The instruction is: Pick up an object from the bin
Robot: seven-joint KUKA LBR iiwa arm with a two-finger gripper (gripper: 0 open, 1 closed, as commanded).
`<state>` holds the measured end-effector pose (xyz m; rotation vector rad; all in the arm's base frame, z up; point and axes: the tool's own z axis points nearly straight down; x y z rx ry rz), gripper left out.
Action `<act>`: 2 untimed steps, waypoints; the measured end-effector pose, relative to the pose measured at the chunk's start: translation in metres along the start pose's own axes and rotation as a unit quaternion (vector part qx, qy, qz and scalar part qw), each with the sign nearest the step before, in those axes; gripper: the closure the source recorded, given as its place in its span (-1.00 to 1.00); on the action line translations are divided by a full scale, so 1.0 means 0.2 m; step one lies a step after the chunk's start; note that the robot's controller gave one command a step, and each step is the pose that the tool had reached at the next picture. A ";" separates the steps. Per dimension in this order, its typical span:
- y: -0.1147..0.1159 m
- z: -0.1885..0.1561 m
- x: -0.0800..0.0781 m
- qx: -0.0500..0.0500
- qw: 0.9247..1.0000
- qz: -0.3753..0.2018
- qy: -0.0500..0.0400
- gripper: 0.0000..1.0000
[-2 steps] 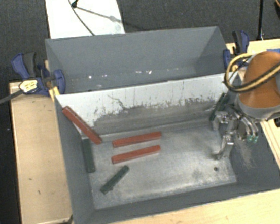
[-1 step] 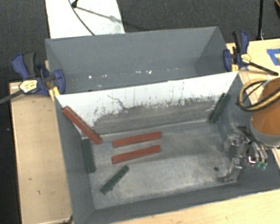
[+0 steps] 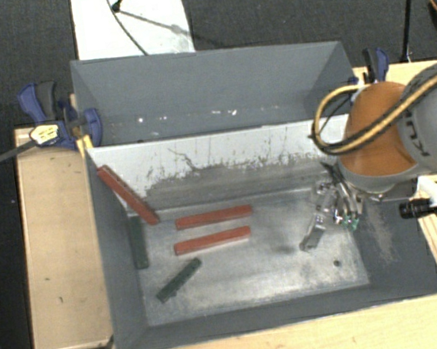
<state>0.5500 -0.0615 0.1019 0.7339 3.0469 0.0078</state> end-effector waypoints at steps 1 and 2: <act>0.60 0.16 0.12 0.000 0.998 -0.065 0.002 -1.00; 0.93 0.16 0.35 0.000 0.974 -0.226 0.002 -1.00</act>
Offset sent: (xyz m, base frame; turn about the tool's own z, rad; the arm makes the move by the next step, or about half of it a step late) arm 0.0330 0.1125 -0.0319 -0.1216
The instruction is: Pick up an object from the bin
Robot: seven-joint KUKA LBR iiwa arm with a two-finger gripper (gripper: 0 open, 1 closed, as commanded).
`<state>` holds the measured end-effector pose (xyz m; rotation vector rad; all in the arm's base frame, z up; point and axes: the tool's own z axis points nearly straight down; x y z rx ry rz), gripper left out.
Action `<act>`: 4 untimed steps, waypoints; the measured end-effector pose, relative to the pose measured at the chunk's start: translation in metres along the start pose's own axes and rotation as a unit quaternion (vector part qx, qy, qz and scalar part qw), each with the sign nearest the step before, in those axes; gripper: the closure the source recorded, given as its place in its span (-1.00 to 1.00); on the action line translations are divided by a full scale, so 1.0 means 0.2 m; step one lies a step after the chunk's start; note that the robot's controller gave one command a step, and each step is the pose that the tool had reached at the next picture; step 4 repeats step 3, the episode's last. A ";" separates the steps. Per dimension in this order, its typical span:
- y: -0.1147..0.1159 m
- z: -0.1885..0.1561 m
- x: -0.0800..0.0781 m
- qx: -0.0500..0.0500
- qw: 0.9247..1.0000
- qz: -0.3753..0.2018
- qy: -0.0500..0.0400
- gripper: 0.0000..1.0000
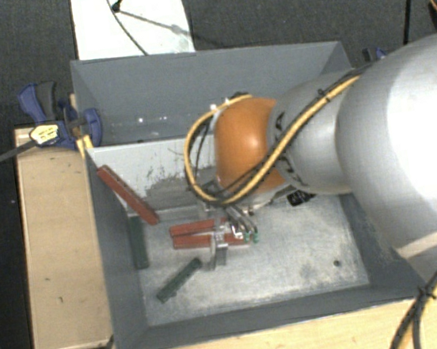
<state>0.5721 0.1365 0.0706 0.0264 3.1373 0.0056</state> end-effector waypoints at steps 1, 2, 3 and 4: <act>-0.01 0.00 0.00 0.001 1.000 0.000 0.001 1.00; -0.01 -0.20 -0.01 0.001 1.000 -0.001 -0.001 1.00; 0.00 -0.66 -0.03 0.000 1.000 -0.003 -0.003 1.00; 0.00 -0.66 -0.03 0.000 1.000 -0.003 -0.003 1.00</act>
Offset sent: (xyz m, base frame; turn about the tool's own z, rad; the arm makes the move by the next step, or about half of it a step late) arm 0.0000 0.0000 0.0000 0.0000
